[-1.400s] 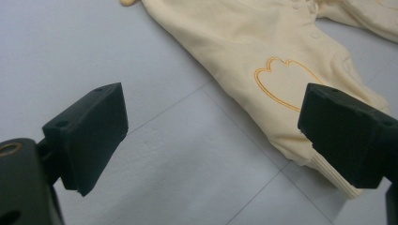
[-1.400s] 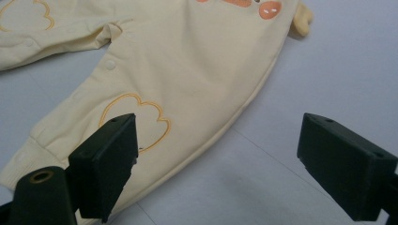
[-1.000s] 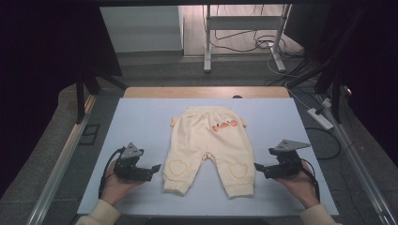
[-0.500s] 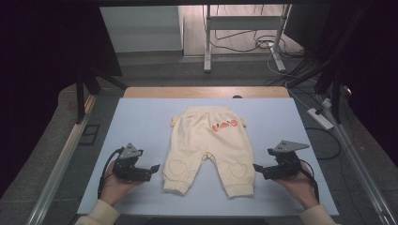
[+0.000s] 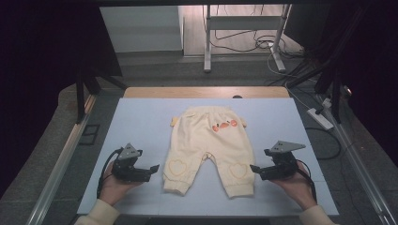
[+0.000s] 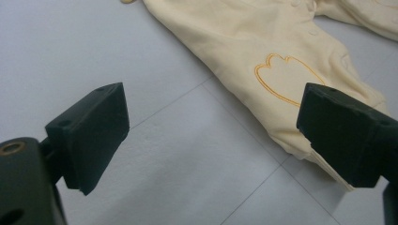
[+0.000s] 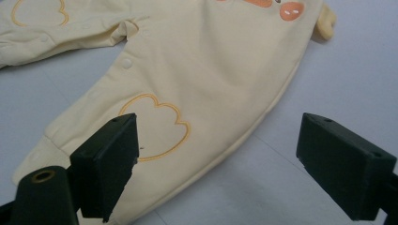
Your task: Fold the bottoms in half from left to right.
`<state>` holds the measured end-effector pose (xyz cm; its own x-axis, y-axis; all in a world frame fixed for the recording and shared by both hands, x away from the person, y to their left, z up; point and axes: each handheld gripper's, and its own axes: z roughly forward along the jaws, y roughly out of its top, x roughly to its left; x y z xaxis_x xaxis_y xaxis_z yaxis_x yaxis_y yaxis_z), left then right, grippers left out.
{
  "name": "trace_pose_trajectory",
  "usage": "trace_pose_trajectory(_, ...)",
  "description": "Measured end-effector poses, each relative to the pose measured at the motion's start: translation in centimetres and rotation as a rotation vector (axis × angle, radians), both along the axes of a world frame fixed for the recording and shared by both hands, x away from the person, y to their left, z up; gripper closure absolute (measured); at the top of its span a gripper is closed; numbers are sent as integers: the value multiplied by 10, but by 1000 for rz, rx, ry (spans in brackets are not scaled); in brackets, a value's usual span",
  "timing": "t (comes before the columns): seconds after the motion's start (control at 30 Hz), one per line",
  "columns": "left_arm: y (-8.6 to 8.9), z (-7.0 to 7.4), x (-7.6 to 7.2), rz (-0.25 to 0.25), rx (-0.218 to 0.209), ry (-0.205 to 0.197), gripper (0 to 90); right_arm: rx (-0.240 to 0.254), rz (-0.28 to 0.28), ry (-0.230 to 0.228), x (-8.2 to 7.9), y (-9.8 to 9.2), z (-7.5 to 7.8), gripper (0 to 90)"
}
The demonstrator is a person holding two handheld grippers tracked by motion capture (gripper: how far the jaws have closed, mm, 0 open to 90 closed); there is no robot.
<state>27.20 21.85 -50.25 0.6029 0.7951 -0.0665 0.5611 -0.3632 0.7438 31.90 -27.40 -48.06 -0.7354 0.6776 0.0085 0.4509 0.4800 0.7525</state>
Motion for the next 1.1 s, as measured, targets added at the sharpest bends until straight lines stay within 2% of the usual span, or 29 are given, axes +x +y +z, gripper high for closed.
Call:
trace_pose_trajectory(0.23,-3,0,1,-6,14,3,100,20,21,-10,3,12,3,142)
trace_pose_trajectory(0.5,-3,0,1,2,12,-2,100,17,55,-16,3,26,4,152)
trace_pose_trajectory(0.7,-4,1,1,2,10,-4,102,37,78,-11,3,36,7,153)
trace_pose_trajectory(1.1,-5,1,2,-3,13,-7,105,41,130,-5,2,61,7,153)
